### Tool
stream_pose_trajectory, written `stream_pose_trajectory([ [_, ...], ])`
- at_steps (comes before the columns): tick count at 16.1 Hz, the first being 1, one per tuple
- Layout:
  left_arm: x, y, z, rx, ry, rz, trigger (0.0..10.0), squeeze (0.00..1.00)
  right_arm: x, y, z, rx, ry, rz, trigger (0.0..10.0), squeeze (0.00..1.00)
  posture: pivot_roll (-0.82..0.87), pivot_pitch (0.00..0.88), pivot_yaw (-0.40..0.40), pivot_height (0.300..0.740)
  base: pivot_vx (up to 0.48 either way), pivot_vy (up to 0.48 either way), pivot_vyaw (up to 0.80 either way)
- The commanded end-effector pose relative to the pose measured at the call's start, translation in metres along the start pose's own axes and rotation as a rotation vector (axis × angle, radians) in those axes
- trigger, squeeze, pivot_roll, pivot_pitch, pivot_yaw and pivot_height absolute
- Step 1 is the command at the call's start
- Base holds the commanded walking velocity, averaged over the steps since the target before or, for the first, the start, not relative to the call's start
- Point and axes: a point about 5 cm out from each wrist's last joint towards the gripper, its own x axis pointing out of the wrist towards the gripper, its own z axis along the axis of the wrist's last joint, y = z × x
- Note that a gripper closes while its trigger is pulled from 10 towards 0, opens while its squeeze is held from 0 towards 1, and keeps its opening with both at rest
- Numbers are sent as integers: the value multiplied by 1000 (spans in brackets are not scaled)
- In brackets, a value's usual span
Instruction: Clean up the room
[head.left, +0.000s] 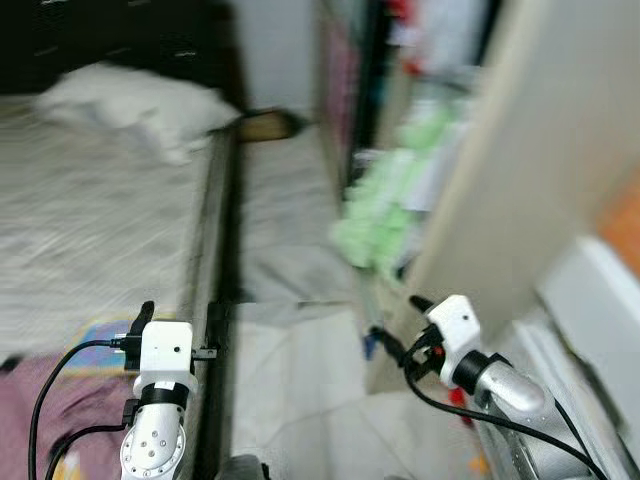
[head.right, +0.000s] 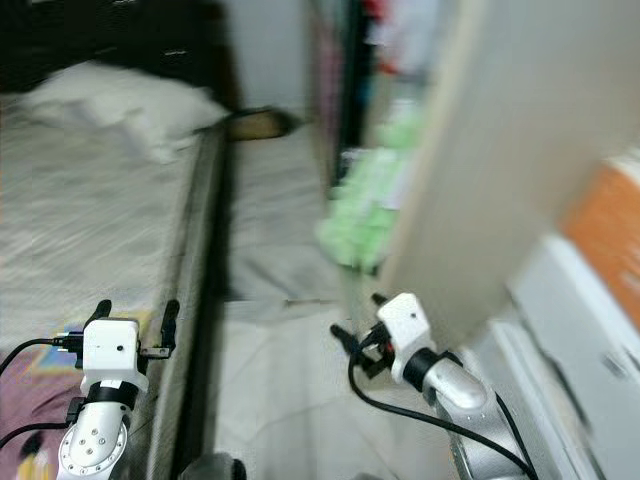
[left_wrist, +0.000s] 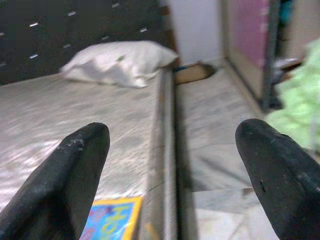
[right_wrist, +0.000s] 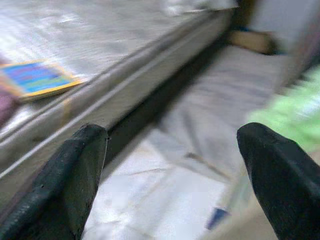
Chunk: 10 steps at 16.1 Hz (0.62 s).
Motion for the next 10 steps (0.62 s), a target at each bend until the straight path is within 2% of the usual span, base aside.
stream_pose_trajectory([
  [1, 1, 0, 1, 1, 2, -3, 10000, 0, 1, 3, 6, -55, 10, 87, 10000, 0, -31, 0, -13, 740, 0, 0, 788],
  [2, 0, -1, 1, 1, 2, -1, 10000, 0, 2, 3, 9, -79, 13, 109, 10000, 0, -27, 0, -15, 740, 0, 0, 788],
  [4, 0, 0, 1, 1, 4, 2, 10000, 0, 5, -1, 13, -81, -8, 77, 10000, 0, -24, 0, -16, 740, 0, 0, 788],
  [6, -1, 0, 1, 1, 5, 4, 10000, 0, 14, -12, 25, -101, -66, -31, 10000, 0, -27, 0, -13, 740, 0, 0, 788],
  [10, 1, 7, -1, 35, 9, 73, 10000, 0, 32, -29, 37, 11, -178, -258, 10000, 0, -32, 0, -3, 740, 0, 0, 794],
])
